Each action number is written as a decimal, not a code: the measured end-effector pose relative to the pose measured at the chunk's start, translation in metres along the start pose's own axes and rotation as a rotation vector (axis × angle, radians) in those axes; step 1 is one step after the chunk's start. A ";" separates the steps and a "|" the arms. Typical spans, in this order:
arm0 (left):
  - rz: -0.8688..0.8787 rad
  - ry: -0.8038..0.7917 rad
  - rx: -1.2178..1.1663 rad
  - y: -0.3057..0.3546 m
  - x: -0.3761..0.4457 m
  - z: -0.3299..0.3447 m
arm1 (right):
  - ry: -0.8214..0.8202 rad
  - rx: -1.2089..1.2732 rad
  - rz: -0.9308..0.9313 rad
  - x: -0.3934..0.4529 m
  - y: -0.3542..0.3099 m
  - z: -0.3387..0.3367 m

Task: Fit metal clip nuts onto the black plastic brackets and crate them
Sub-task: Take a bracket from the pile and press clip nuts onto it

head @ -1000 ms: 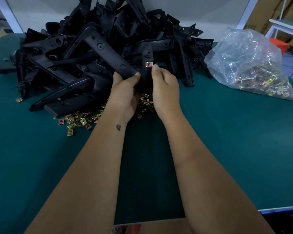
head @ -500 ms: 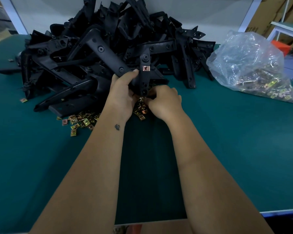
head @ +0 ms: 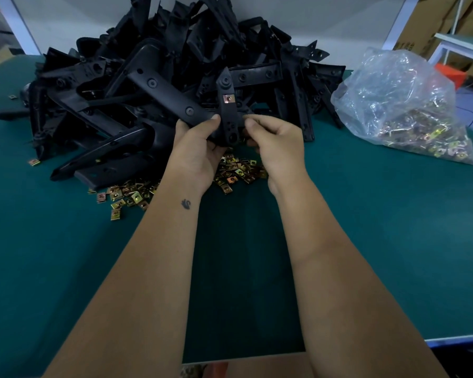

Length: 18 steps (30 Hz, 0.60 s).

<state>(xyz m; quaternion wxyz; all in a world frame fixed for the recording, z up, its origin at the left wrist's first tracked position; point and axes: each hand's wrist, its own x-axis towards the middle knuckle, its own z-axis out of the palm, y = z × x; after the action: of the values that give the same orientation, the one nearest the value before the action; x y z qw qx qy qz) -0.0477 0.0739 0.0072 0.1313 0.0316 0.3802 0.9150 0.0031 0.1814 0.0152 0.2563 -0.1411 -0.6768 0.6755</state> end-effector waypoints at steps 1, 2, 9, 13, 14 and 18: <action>0.001 -0.001 -0.003 0.000 0.000 0.000 | -0.031 0.051 0.031 0.000 -0.001 -0.001; 0.003 0.001 0.001 -0.001 0.000 0.000 | -0.060 0.089 0.061 0.000 -0.003 -0.001; 0.013 0.009 0.021 -0.001 0.000 0.001 | -0.191 0.489 0.234 0.001 -0.006 -0.001; 0.006 0.011 0.031 -0.001 -0.001 0.003 | -0.183 0.599 0.265 0.003 -0.006 -0.003; 0.005 0.013 0.032 -0.001 -0.002 0.003 | -0.179 0.579 0.234 0.003 -0.006 -0.003; 0.003 0.013 0.017 -0.001 -0.002 0.004 | -0.152 0.529 0.126 0.004 -0.005 -0.003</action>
<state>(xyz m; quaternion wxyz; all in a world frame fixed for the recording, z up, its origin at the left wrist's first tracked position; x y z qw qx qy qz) -0.0451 0.0765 0.0091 0.1274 0.0273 0.3890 0.9120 0.0026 0.1860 0.0207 0.1901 -0.0599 -0.4840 0.8520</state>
